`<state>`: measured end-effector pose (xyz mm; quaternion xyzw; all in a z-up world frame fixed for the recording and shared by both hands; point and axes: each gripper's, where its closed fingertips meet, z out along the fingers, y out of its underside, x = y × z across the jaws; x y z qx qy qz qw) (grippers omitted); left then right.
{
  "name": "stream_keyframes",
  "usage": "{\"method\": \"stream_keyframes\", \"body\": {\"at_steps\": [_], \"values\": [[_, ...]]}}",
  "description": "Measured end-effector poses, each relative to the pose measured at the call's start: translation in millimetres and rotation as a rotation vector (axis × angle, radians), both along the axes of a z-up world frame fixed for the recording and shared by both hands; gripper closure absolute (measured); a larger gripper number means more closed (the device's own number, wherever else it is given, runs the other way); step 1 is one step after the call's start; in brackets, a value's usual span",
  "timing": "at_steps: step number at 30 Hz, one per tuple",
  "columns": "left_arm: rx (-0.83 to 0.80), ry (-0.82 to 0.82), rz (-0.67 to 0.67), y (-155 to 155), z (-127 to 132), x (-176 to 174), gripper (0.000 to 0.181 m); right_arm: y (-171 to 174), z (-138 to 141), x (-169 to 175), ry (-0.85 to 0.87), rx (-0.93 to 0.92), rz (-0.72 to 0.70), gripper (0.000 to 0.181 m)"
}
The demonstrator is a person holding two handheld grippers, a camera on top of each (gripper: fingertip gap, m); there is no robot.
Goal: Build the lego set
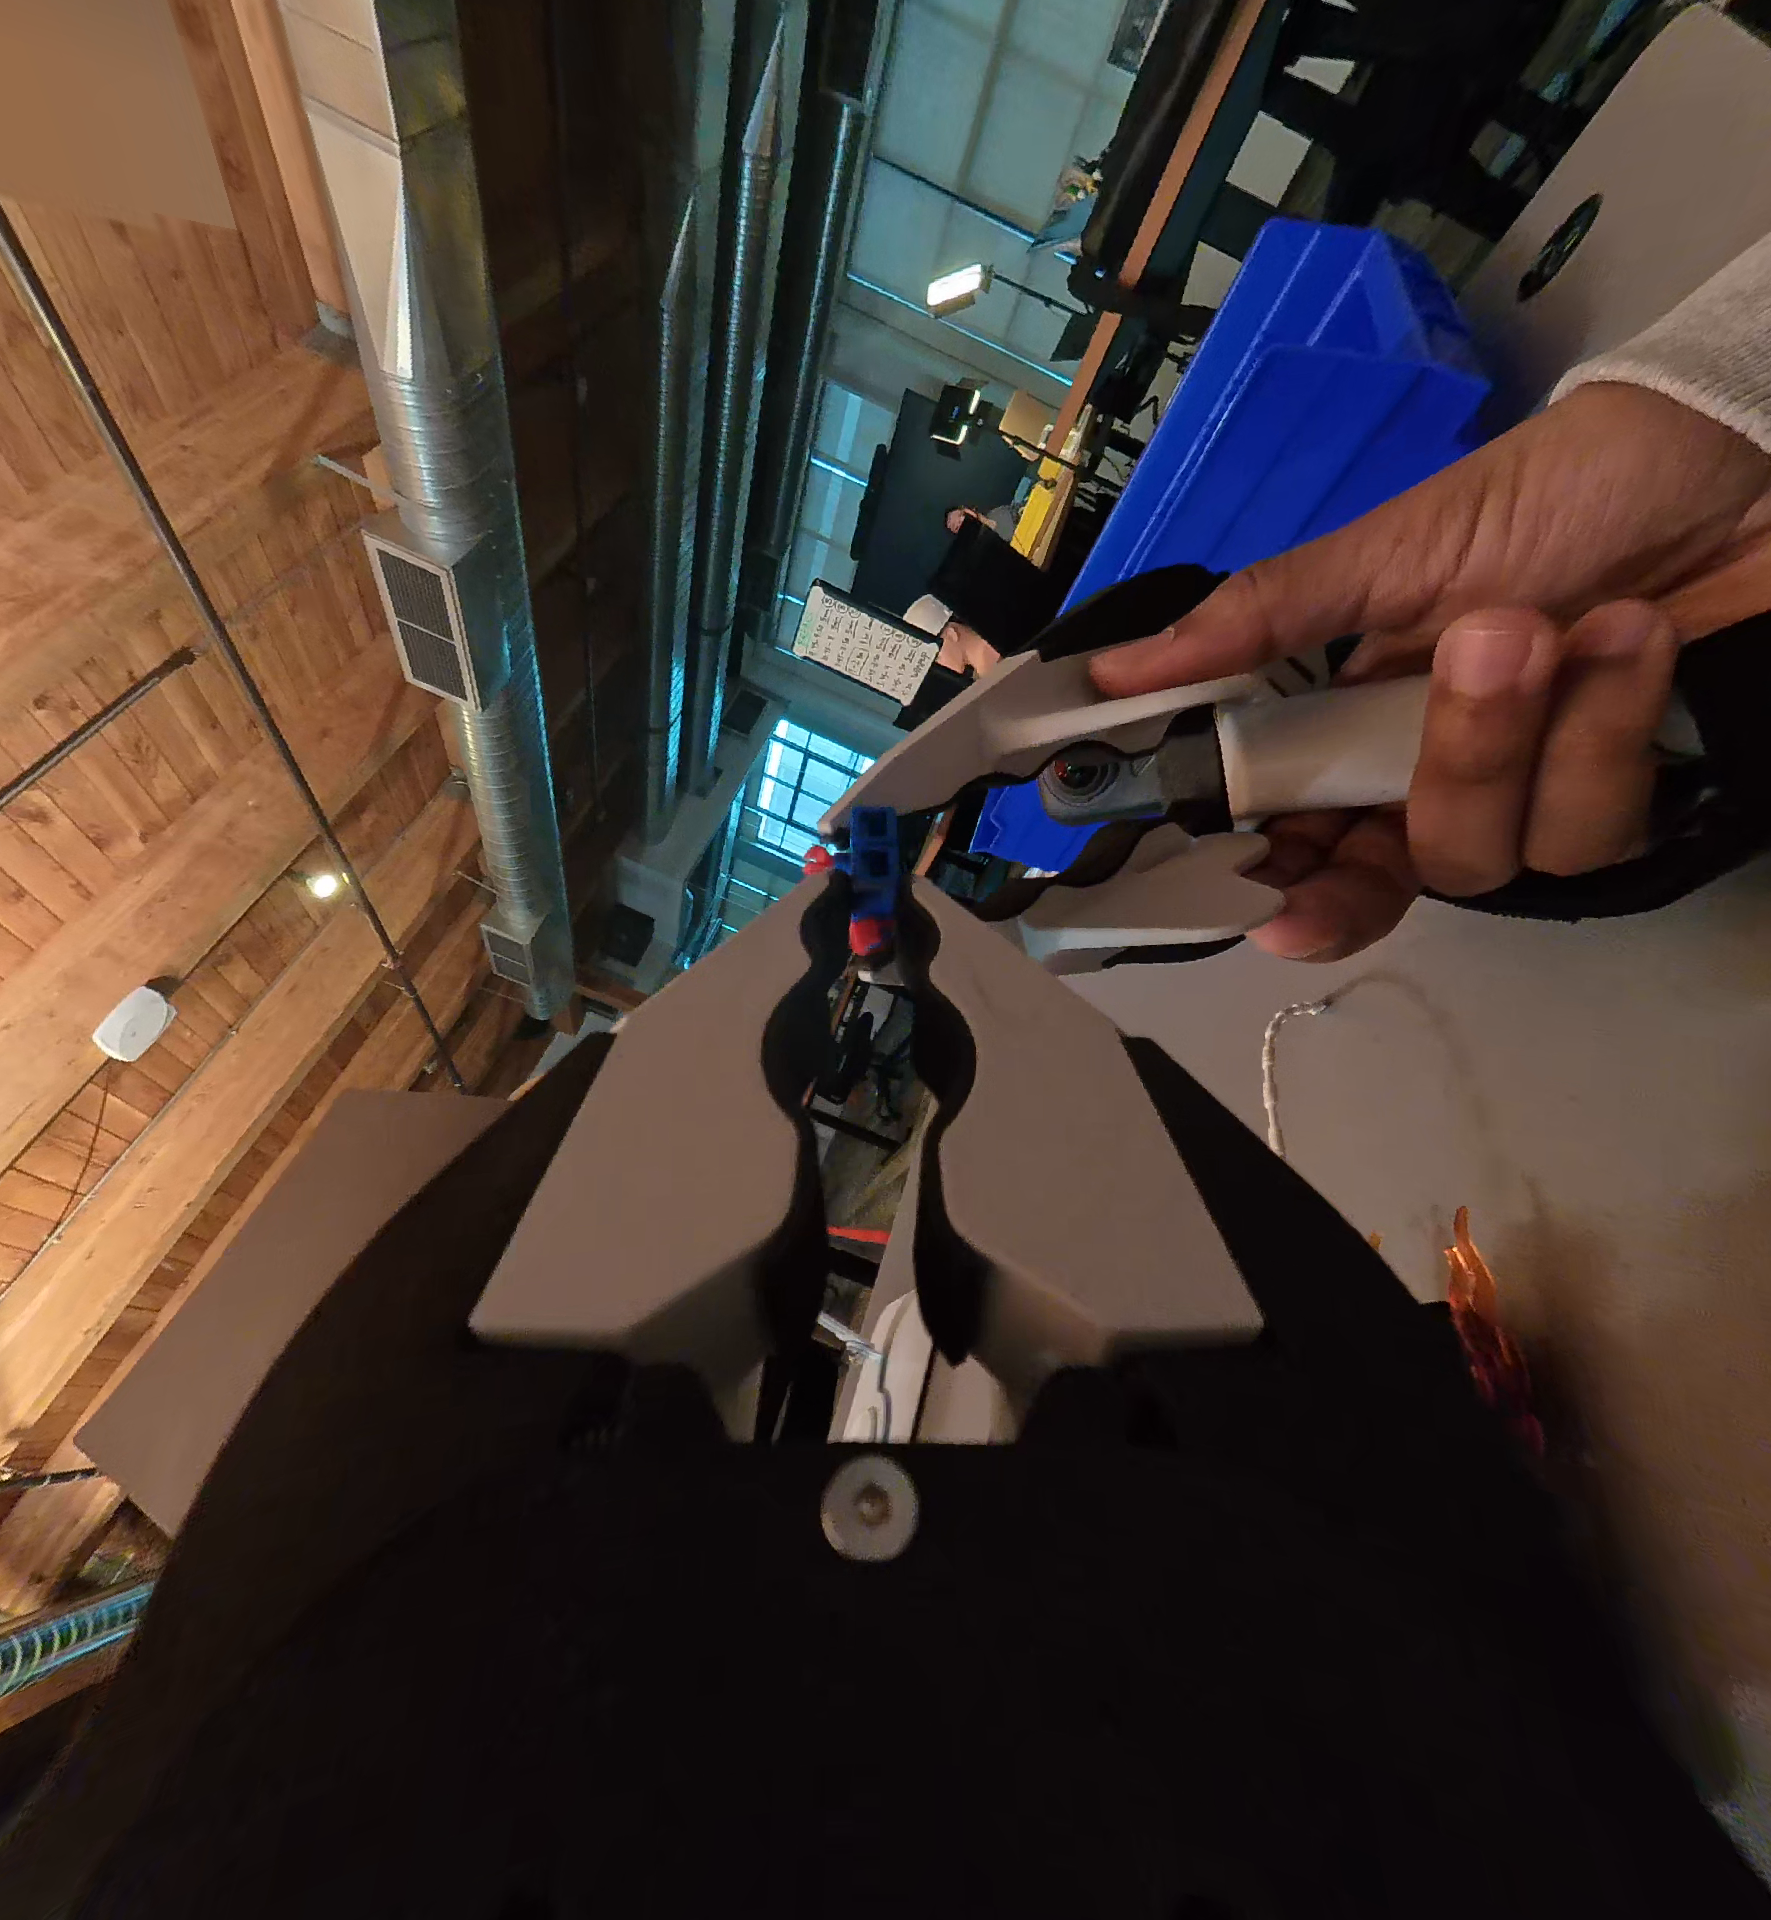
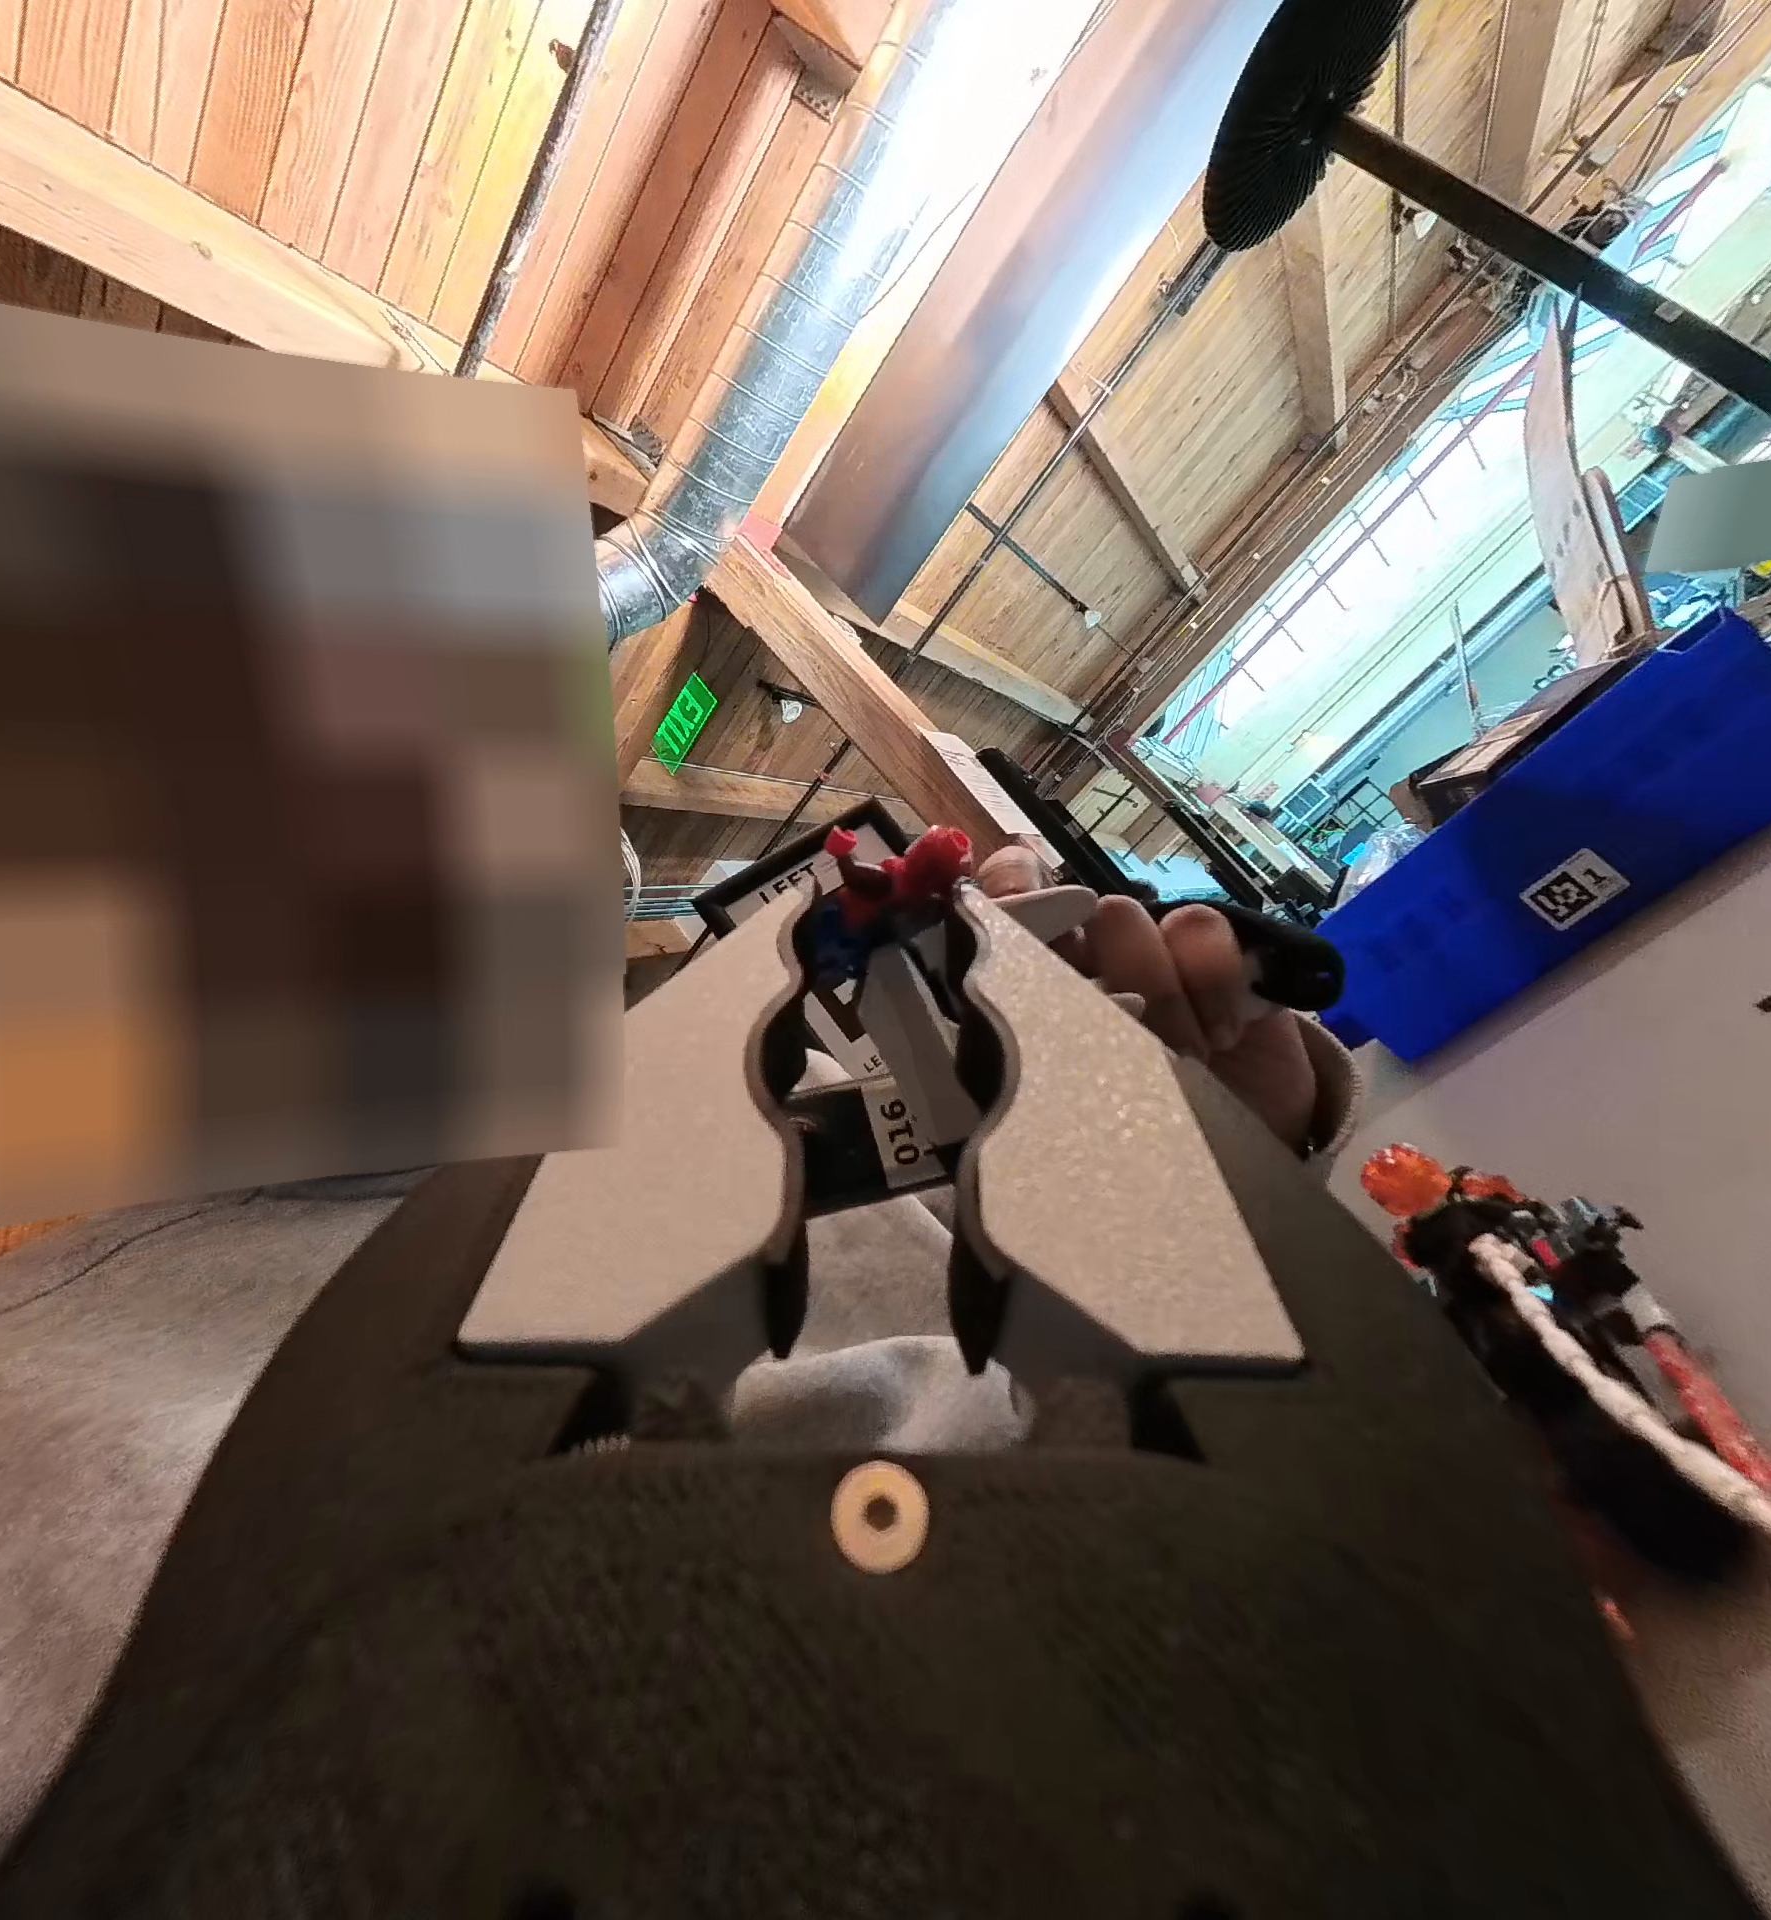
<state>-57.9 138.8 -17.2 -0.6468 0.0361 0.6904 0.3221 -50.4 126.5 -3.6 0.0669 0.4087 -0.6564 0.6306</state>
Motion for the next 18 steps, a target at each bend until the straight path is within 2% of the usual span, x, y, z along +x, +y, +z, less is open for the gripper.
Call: {"method": "stream_keyframes", "body": {"at_steps": [1, 9, 18], "values": [[-0.003, 0.004, 0.004, 0, 0, 0, 0.176, 0, 0, 0, 0.0, 0.0, -0.001, 0.161], [-0.005, 0.066, 0.006, 0, 0, 1, 0.176, 3, 2, 3, 0.008, -0.004, -0.007, 0.161], [0.125, 0.024, -0.025, -8, 6, -1, 0.168, 4, 1, -18, -0.004, -0.01, -0.149, 0.161]]}}
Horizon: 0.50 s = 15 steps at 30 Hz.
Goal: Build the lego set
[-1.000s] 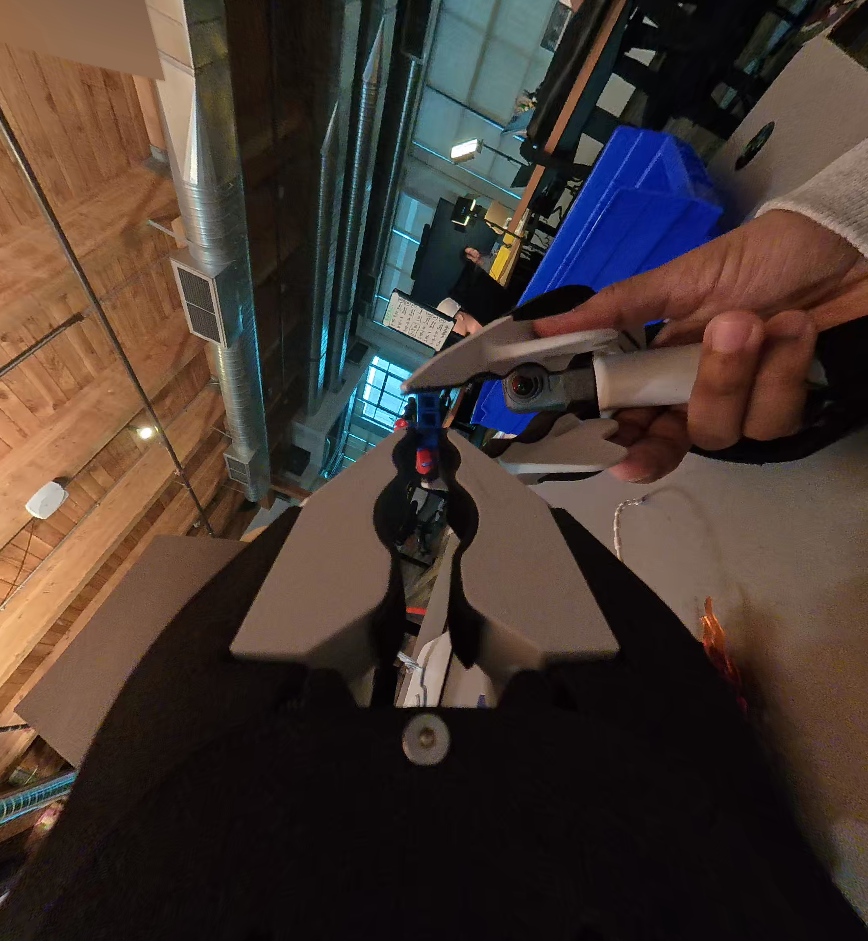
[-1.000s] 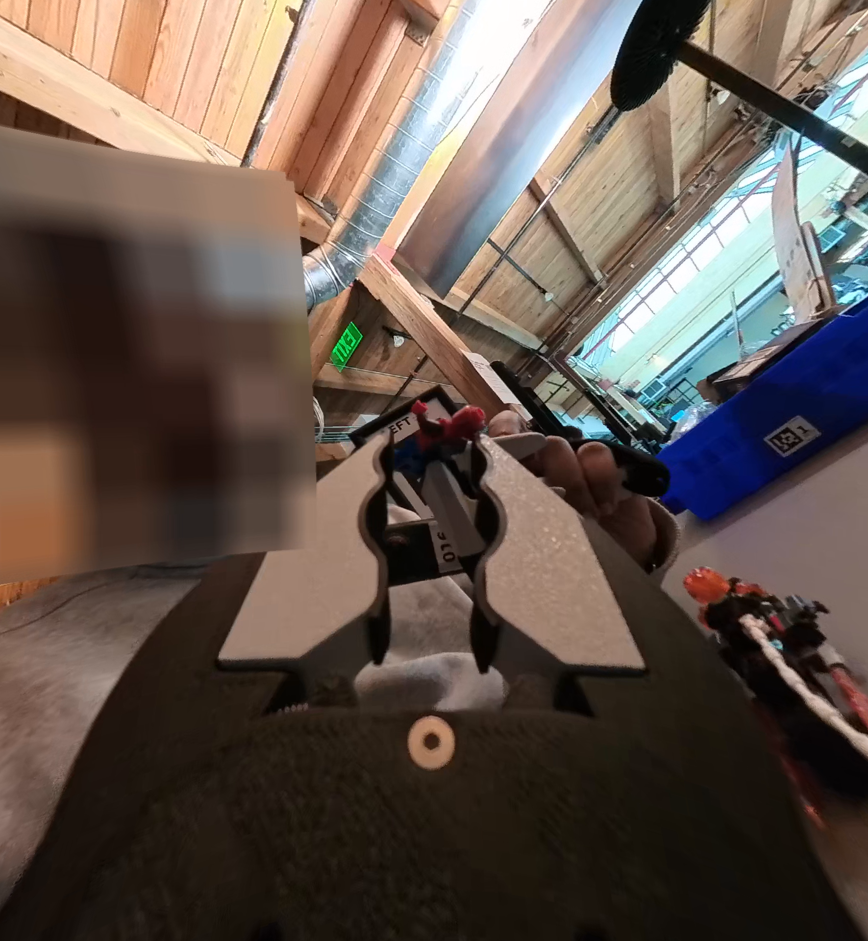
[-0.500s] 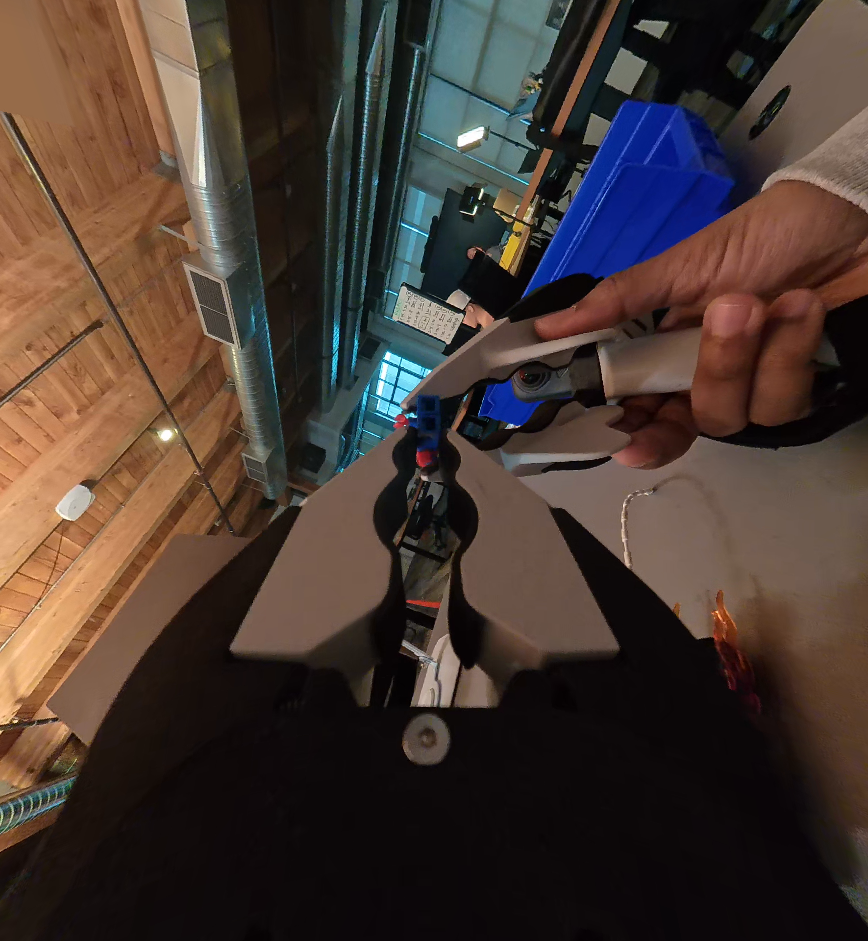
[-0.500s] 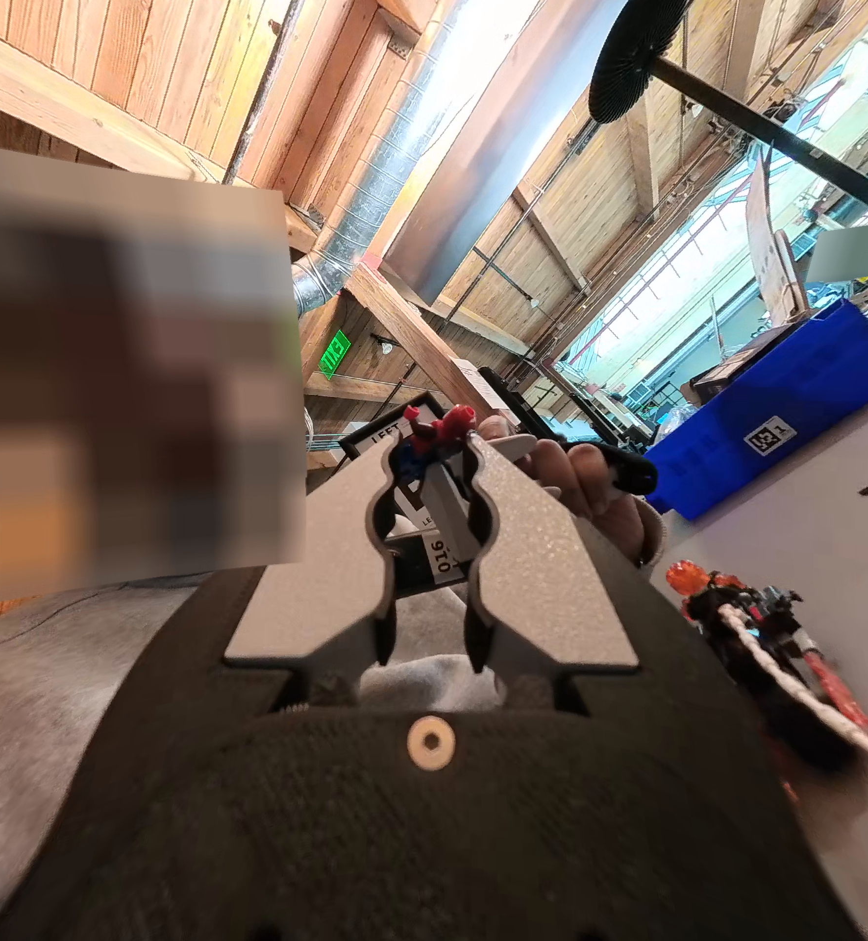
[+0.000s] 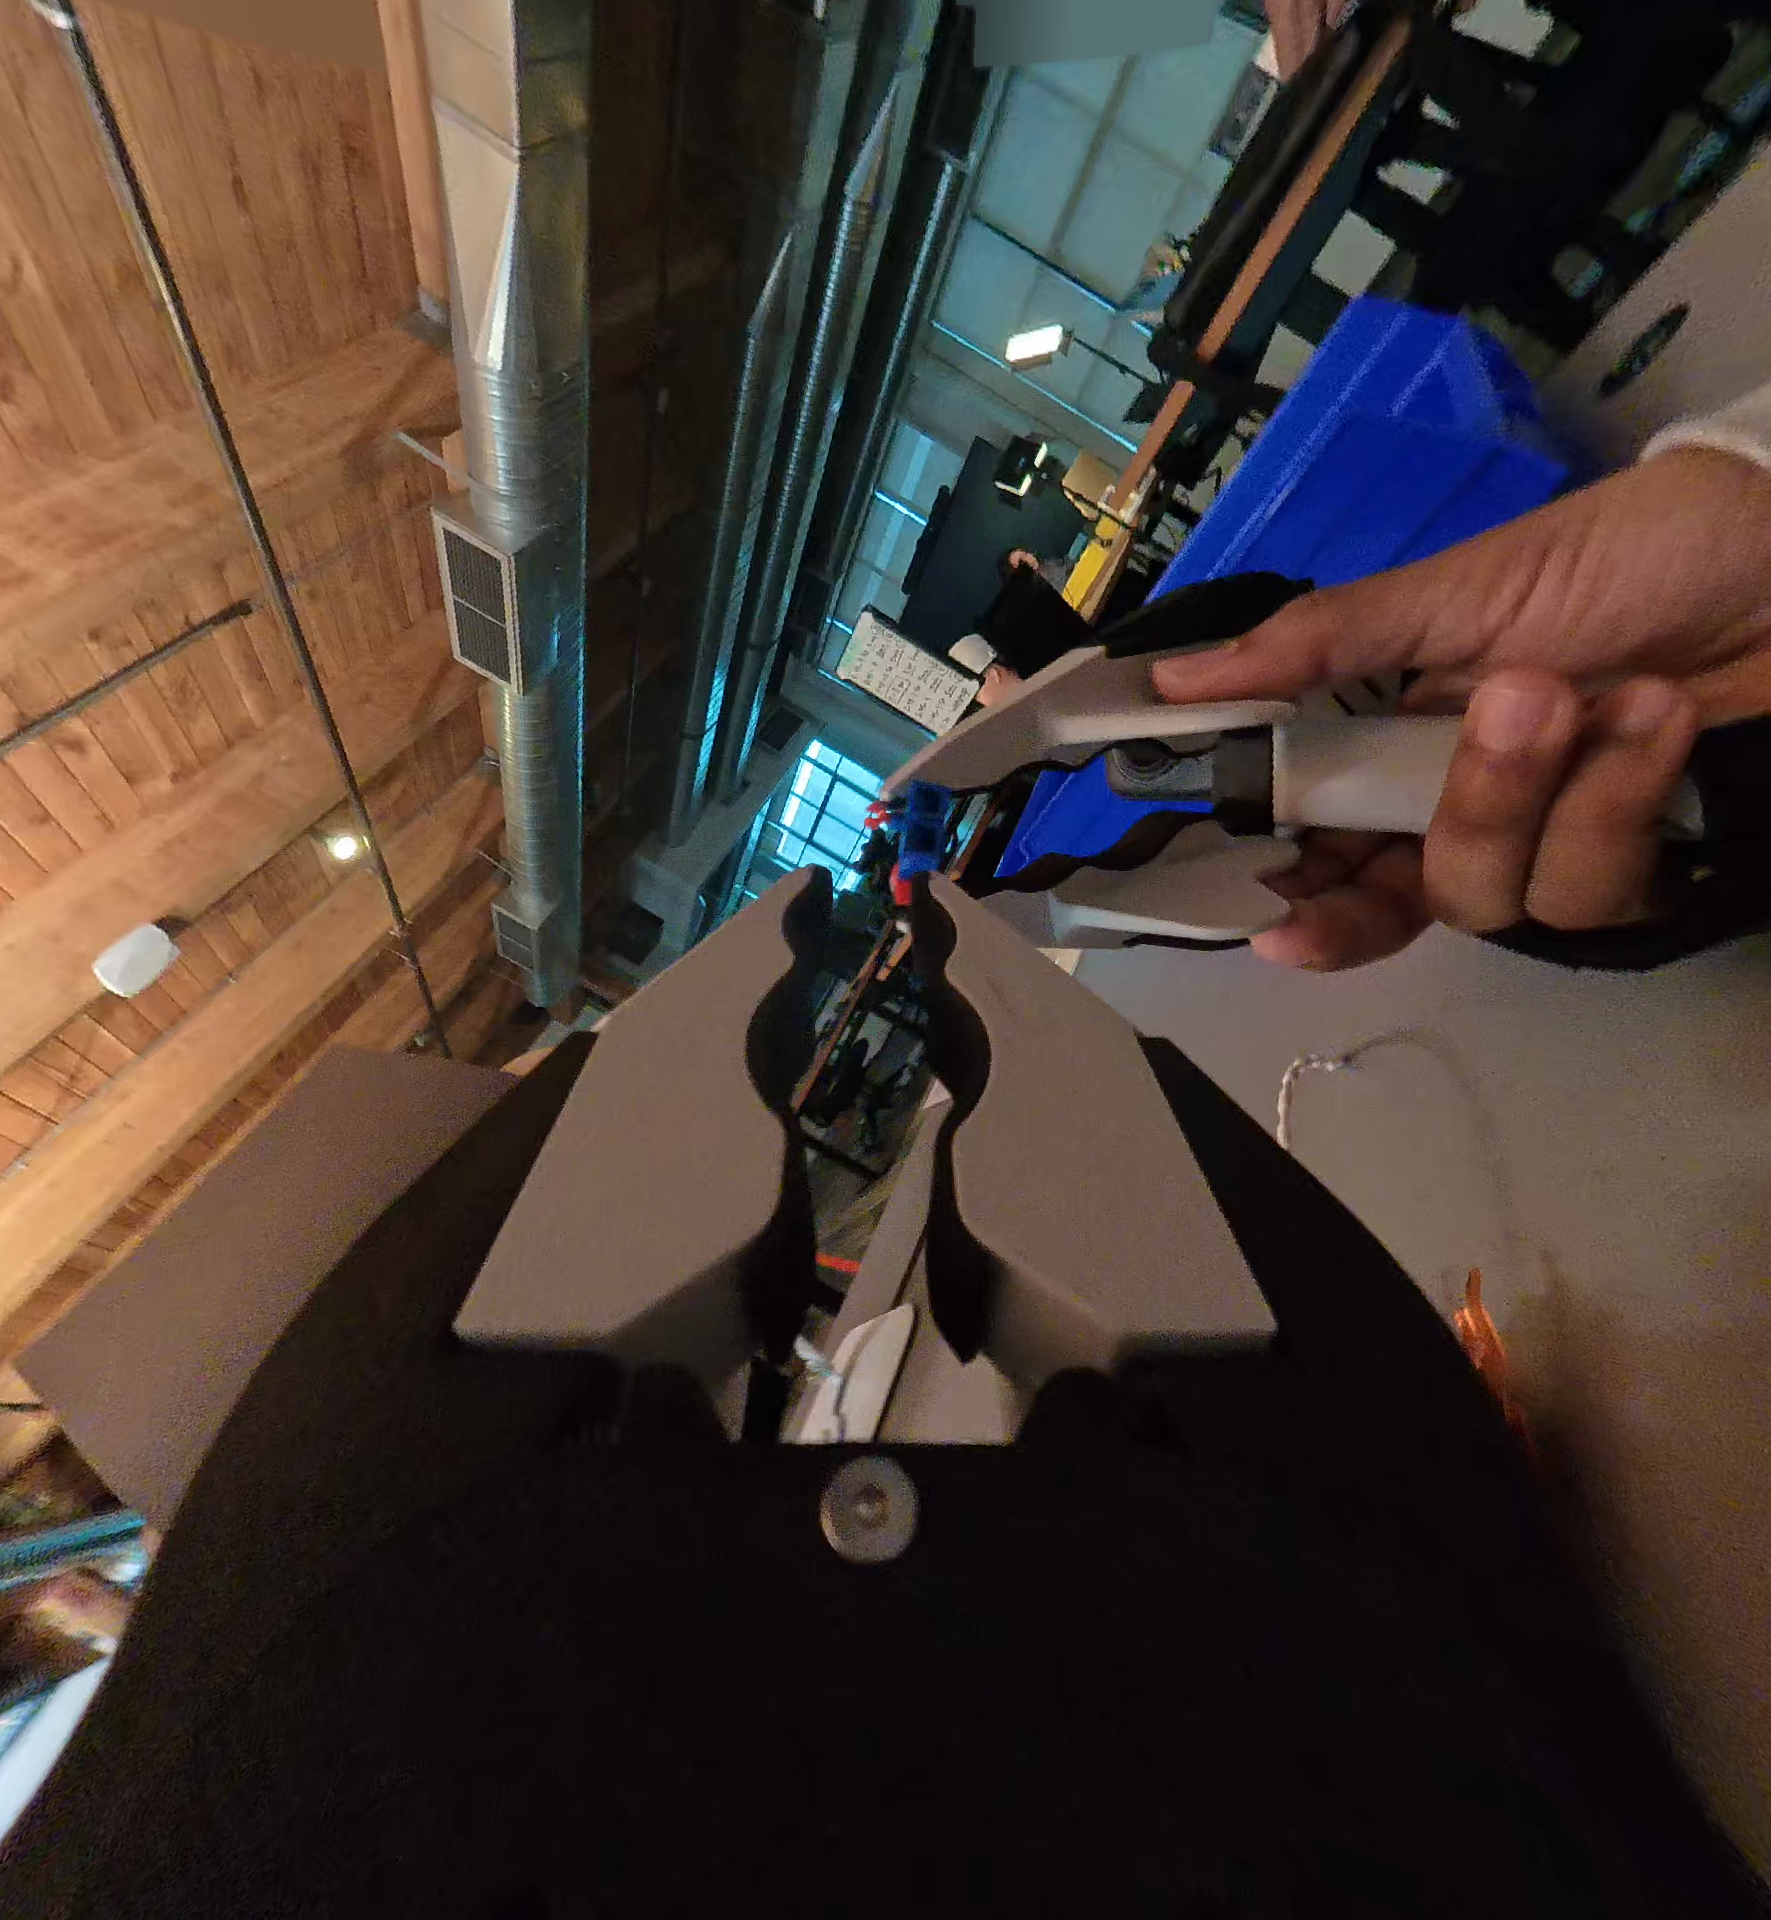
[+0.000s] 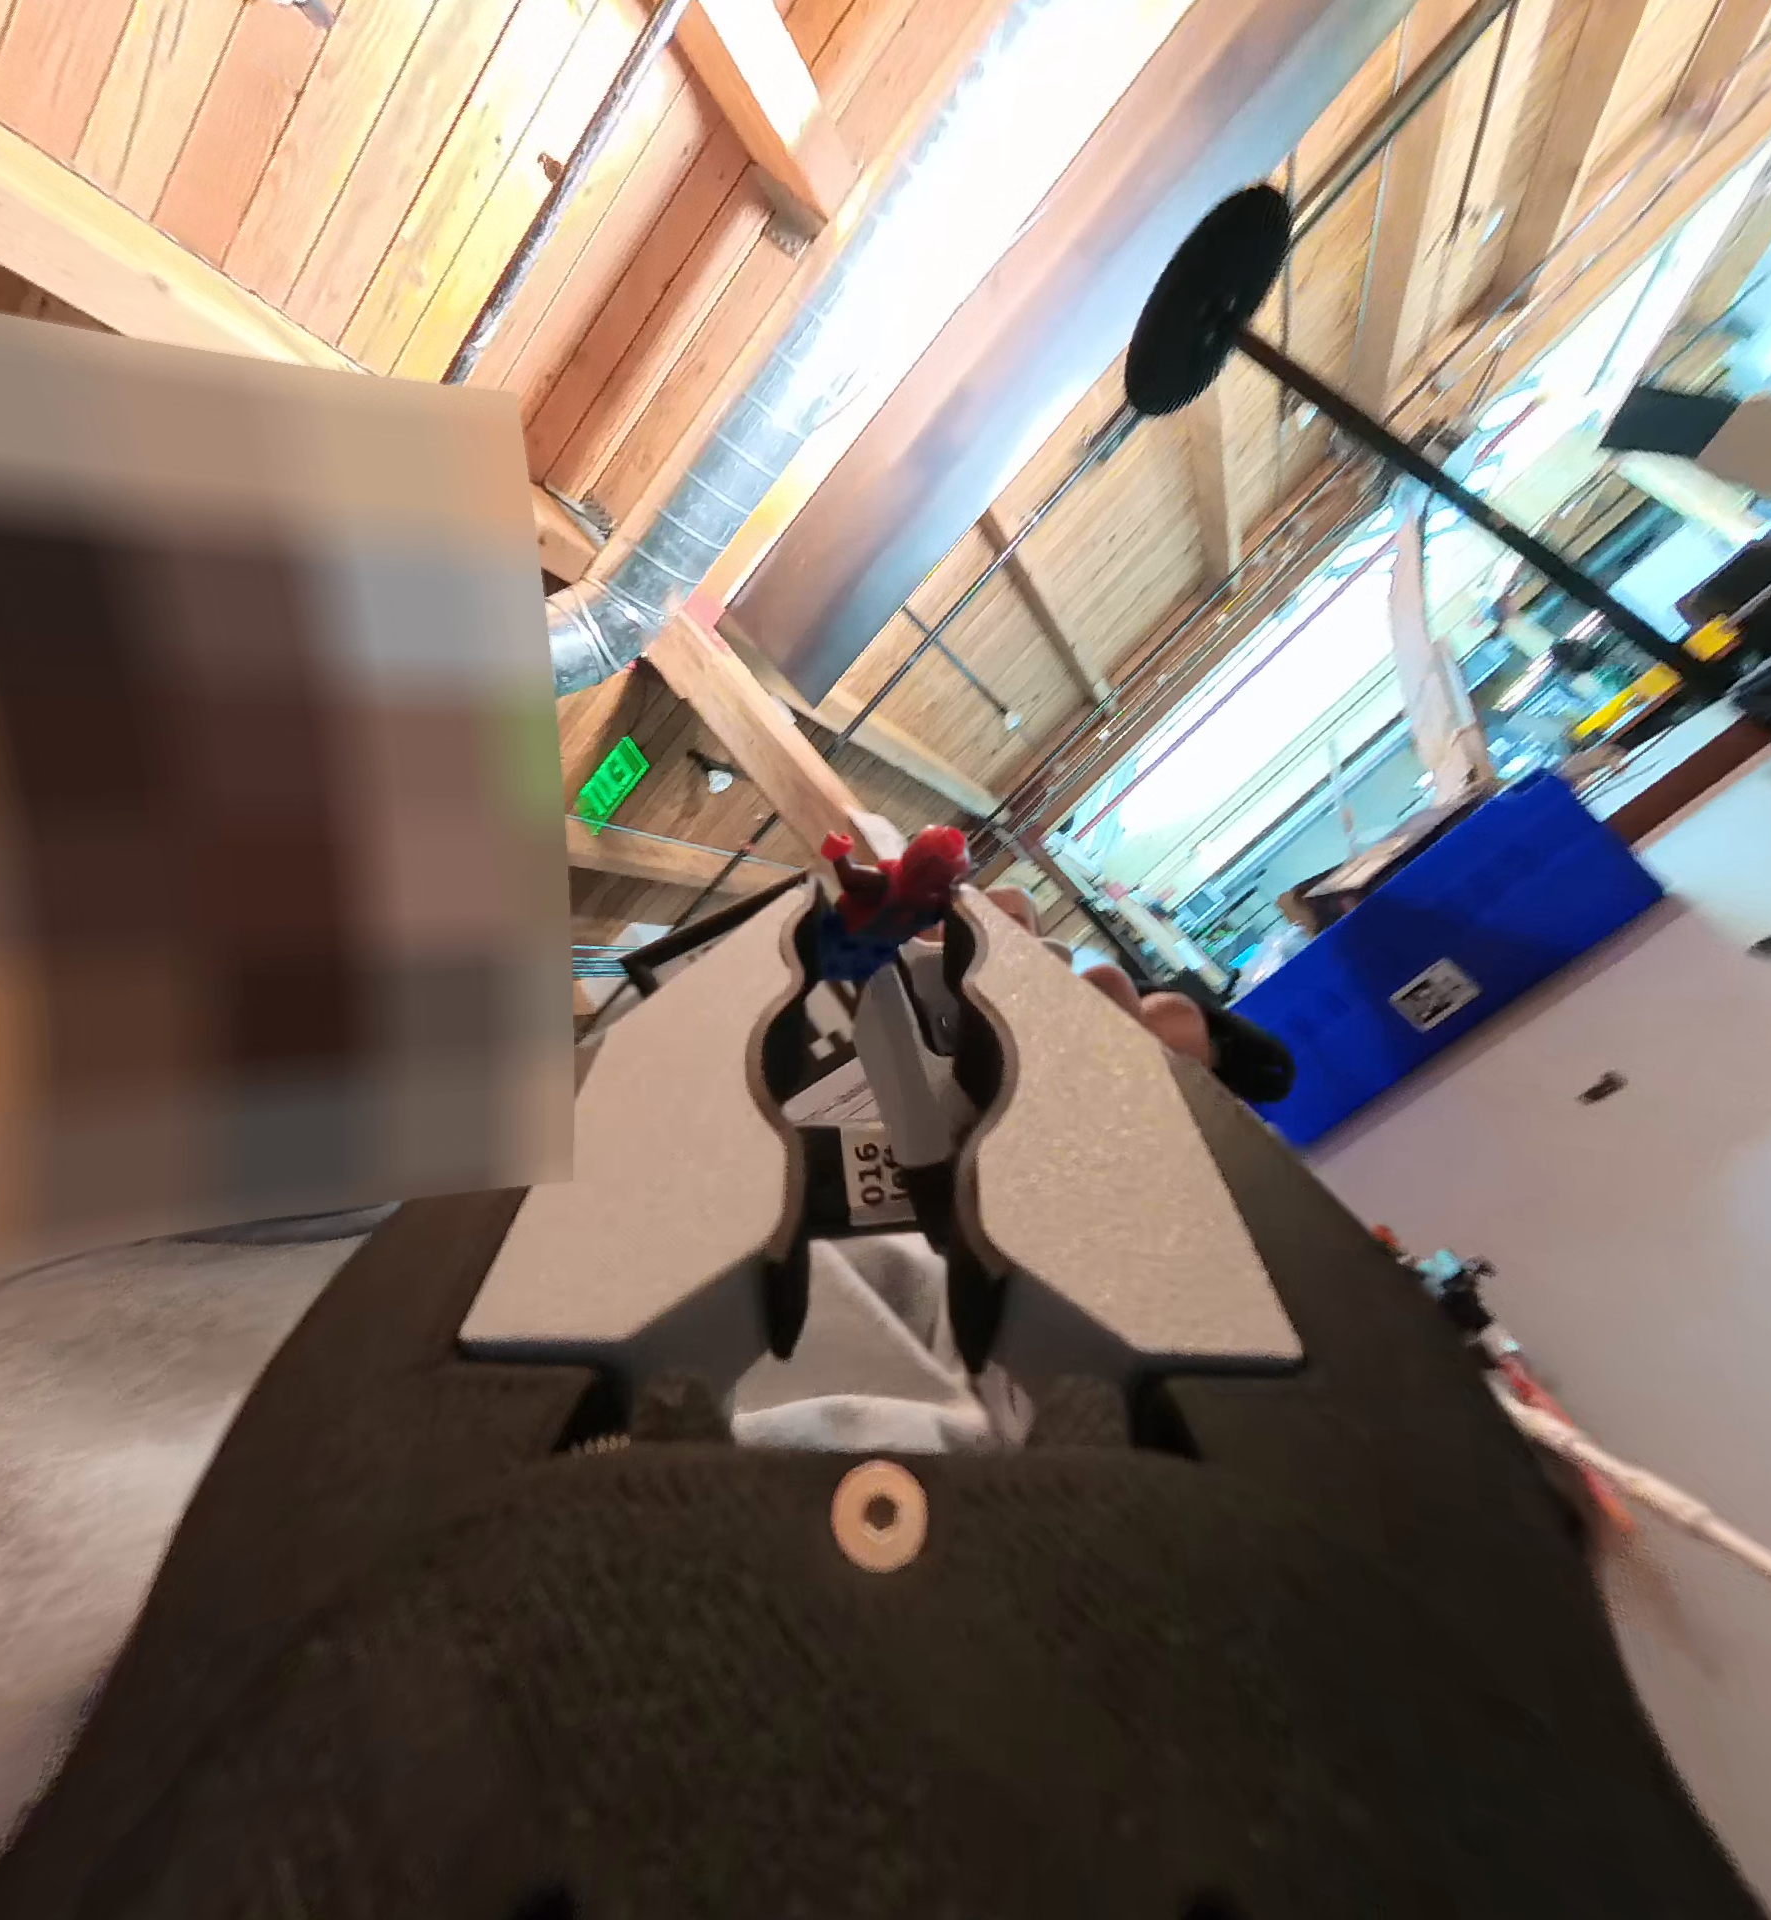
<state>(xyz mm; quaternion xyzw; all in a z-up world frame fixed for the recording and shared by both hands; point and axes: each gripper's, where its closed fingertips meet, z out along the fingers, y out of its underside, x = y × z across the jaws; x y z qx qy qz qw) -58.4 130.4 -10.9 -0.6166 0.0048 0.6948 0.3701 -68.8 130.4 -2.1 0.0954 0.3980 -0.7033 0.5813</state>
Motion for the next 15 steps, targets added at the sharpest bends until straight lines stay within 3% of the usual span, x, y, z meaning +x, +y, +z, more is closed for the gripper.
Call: {"method": "stream_keyframes", "body": {"at_steps": [3, 6, 10, 12, 15], "values": [[0.145, -0.048, -0.057, -8, 10, 1, 0.17, 4, 4, -6, 0.032, -0.022, -0.072, 0.161], [0.319, -0.242, -0.171, -14, 9, -4, 0.167, 10, 9, -9, 0.091, -0.056, -0.147, 0.162], [0.695, -0.781, -0.474, -4, -5, -9, 0.165, 13, 11, -8, 0.261, -0.048, -0.287, 0.161], [0.878, -1.03, -0.643, 1, -6, -6, 0.155, 11, 8, -7, 0.389, -0.011, -0.379, 0.161], [1.016, -1.315, -0.822, 8, -13, 0, 0.148, 8, 5, 1, 0.572, 0.015, -0.486, 0.162]]}}
